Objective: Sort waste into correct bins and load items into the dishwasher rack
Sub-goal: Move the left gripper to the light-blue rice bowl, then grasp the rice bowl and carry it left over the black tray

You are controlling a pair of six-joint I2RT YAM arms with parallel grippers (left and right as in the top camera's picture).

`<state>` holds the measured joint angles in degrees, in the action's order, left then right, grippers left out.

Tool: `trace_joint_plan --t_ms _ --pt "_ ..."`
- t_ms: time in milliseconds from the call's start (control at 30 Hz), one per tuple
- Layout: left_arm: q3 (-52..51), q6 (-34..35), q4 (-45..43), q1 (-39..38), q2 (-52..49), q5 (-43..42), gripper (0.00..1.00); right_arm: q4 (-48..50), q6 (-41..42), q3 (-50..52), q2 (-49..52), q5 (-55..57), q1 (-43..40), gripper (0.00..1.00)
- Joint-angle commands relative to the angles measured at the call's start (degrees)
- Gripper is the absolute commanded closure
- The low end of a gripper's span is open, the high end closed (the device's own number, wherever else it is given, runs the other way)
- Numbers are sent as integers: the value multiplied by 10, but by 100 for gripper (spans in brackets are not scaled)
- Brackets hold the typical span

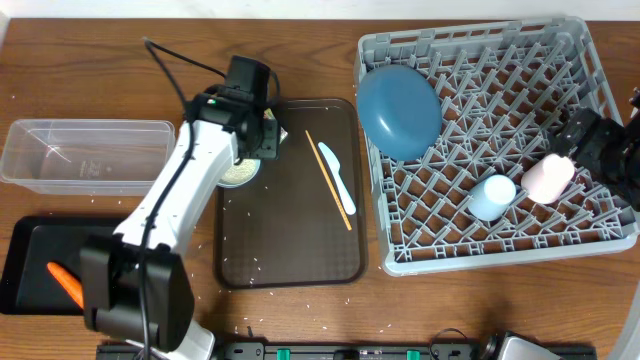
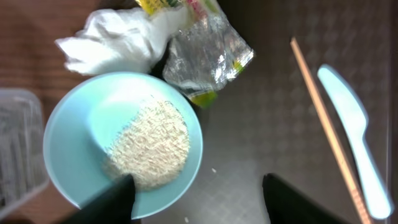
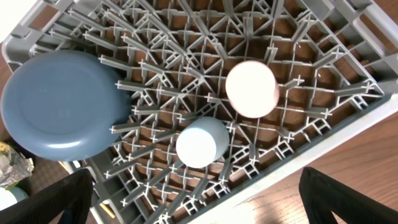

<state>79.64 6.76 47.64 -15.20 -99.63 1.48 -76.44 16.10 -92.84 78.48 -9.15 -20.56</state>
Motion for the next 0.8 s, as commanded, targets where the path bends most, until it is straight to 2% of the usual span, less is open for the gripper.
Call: trace_joint_plan --t_ms 0,400,567,633,700,767 --pt "-9 -3 5 -7 -37 23 47 -6 -5 -2 -2 -1 -3 1" --pt "-11 18 -22 -24 -130 116 48 -20 -5 -2 -2 -1 -4 1" --pt "-11 17 -47 -24 -147 126 61 -20 -5 -2 -2 -1 -4 1" --pt "-11 17 -49 -24 -159 125 62 -21 -5 -2 -2 -1 -4 1" --pt "-11 17 -49 -24 -170 126 71 -22 -5 -2 -2 -1 -4 1" --pt "-11 17 -51 -24 -173 128 75 -22 -5 -2 -2 -1 -4 1"
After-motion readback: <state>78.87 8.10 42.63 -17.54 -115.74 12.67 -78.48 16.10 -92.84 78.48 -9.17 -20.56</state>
